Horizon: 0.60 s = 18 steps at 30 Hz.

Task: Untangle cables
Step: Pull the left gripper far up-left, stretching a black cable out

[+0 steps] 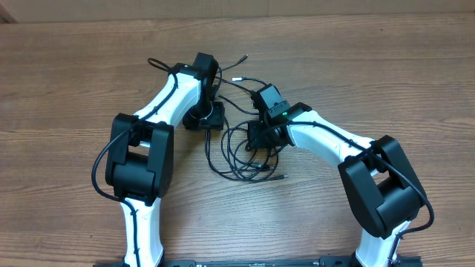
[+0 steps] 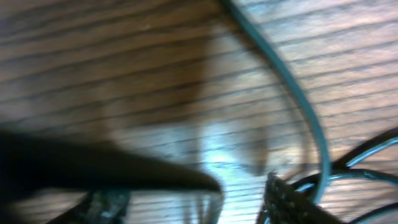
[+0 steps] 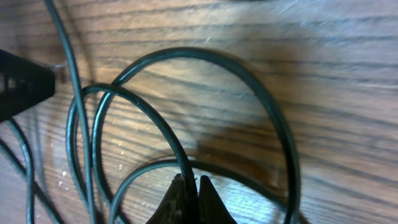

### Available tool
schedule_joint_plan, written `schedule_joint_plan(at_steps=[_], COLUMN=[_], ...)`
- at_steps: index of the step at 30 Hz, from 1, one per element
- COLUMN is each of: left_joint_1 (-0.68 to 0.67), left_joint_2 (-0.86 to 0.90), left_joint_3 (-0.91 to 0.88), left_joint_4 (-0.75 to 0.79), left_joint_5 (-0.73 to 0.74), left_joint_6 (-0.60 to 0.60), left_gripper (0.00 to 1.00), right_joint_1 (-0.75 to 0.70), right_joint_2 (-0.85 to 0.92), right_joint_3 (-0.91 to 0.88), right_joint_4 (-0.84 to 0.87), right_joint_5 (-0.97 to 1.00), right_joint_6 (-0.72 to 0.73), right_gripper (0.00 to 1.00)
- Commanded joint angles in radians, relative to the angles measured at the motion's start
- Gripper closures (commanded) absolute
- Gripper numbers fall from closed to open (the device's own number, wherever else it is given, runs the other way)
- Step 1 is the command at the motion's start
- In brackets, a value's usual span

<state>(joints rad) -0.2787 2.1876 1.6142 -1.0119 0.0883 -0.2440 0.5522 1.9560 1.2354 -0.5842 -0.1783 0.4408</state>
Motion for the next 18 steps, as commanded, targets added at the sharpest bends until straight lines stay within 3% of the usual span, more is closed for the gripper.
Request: schedule_joint_plan(at_steps=[1, 5, 8, 13, 15, 18], left_joint_1=[0.044, 0.099, 0.143, 0.211, 0.232, 0.245], left_joint_2=[0.049, 0.048, 0.047, 0.044, 0.041, 0.041], left_joint_3=[-0.031, -0.027, -0.024, -0.014, -0.014, -0.014], left_joint_4=[-0.014, -0.034, -0.031, -0.034, -0.039, -0.038], left_joint_5=[-0.066, 0.035, 0.225, 0.553, 0.674, 0.718], left_joint_6=[-0.004, 0.012, 0.122, 0.285, 0.344, 0.368], left_gripper=[0.22, 0.21, 0.25, 0.48, 0.52, 0.56], right_joint_1=[0.003, 0.003, 0.003, 0.003, 0.003, 0.003], right_joint_2=[0.001, 0.001, 0.001, 0.001, 0.001, 0.001], right_joint_3=[-0.006, -0.006, -0.006, -0.006, -0.006, -0.006], right_joint_4=[0.002, 0.002, 0.003, 0.006, 0.014, 0.023], right_joint_5=[-0.063, -0.071, -0.071, -0.100, -0.123, -0.131], right_joint_6=[0.000, 0.000, 0.000, 0.003, 0.003, 0.003], right_gripper=[0.96, 0.96, 0.96, 0.96, 0.96, 0.96])
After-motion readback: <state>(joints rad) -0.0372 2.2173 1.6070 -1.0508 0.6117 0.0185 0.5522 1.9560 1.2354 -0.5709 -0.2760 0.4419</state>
